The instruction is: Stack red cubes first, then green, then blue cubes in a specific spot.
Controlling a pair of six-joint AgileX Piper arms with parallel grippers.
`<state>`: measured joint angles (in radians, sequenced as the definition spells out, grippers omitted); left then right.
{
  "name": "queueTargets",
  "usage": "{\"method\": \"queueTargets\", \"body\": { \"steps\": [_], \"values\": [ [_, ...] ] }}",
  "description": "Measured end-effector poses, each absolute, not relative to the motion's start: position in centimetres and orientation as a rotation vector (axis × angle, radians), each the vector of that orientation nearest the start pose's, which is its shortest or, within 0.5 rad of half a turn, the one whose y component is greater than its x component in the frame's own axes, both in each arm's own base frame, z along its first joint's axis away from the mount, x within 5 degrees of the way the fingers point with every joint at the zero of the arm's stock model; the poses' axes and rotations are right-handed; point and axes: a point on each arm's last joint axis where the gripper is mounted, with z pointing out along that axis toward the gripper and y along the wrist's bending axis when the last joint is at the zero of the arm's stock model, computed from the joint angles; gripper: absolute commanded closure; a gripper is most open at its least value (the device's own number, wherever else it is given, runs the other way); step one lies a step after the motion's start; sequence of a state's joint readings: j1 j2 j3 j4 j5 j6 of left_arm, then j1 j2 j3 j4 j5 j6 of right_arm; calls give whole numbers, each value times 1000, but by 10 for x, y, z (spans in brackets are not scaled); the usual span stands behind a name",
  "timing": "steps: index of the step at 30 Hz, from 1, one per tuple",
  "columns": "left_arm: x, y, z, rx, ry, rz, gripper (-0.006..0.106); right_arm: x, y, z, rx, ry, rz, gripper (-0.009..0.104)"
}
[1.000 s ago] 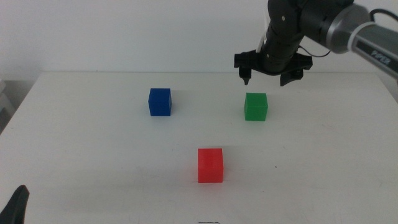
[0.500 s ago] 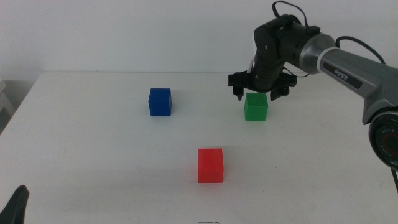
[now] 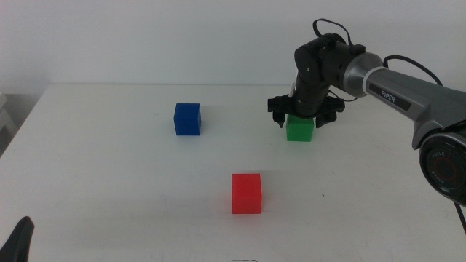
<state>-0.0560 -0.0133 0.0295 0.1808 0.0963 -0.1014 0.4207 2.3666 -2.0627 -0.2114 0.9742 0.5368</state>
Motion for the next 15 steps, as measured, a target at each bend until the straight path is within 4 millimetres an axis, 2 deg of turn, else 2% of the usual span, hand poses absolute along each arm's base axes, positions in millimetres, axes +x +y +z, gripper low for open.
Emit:
{"method": "queueTargets", "body": {
  "steps": [4,8,9,12,15],
  "values": [
    [57,-2,195,94,1592,31,7,476,194,177,45,2708,7,48],
    [57,-2,195,94,1592,31,7,478,190,178,57,2701,11,82],
    [57,-2,195,94,1592,31,7,477,190,177,58,2706,12,96],
    [57,-2,195,94,1592,31,7,472,189,183,55,2716,-1,96],
    [57,-2,195,94,1592,31,7,456,189,197,37,2696,-13,96]
  ]
}}
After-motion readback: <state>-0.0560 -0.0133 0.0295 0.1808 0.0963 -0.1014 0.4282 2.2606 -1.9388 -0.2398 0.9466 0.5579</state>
